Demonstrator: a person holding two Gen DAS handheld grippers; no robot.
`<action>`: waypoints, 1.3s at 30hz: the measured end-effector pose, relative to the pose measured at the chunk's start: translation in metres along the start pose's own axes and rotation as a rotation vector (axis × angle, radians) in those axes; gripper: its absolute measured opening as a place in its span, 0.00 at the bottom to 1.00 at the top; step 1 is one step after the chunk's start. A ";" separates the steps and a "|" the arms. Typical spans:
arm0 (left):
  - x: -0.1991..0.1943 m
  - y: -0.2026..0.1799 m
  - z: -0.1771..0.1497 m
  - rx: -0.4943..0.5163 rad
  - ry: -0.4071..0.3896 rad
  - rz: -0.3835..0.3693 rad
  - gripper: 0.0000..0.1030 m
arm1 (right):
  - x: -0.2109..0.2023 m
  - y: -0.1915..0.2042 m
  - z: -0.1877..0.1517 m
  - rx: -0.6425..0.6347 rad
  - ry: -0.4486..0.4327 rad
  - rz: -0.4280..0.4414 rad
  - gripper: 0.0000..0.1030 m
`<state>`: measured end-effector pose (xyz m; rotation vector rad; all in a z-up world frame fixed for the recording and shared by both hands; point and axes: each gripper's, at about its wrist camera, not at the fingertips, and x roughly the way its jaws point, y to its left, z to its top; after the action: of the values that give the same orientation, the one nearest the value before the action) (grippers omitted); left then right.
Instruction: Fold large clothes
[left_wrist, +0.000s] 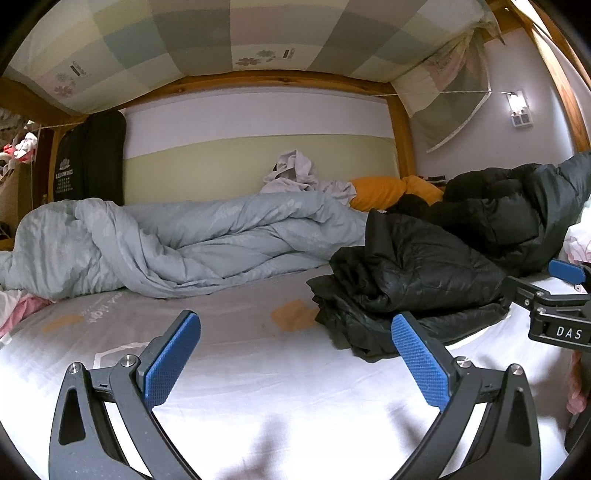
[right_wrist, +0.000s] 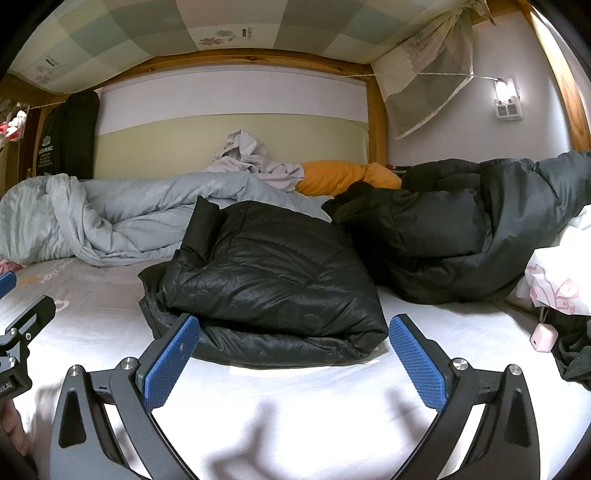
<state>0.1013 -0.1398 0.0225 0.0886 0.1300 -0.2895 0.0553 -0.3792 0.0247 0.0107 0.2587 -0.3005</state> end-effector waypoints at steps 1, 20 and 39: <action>0.000 0.000 0.000 0.000 0.000 0.000 1.00 | 0.000 0.000 0.000 -0.001 0.000 0.000 1.00; -0.002 0.002 0.000 -0.008 0.005 0.005 1.00 | -0.001 0.002 0.000 0.001 0.001 -0.003 1.00; -0.003 0.002 0.001 -0.008 -0.002 0.015 1.00 | -0.001 0.002 0.000 0.001 0.000 -0.004 1.00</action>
<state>0.0992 -0.1371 0.0238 0.0818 0.1284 -0.2741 0.0546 -0.3765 0.0247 0.0110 0.2590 -0.3042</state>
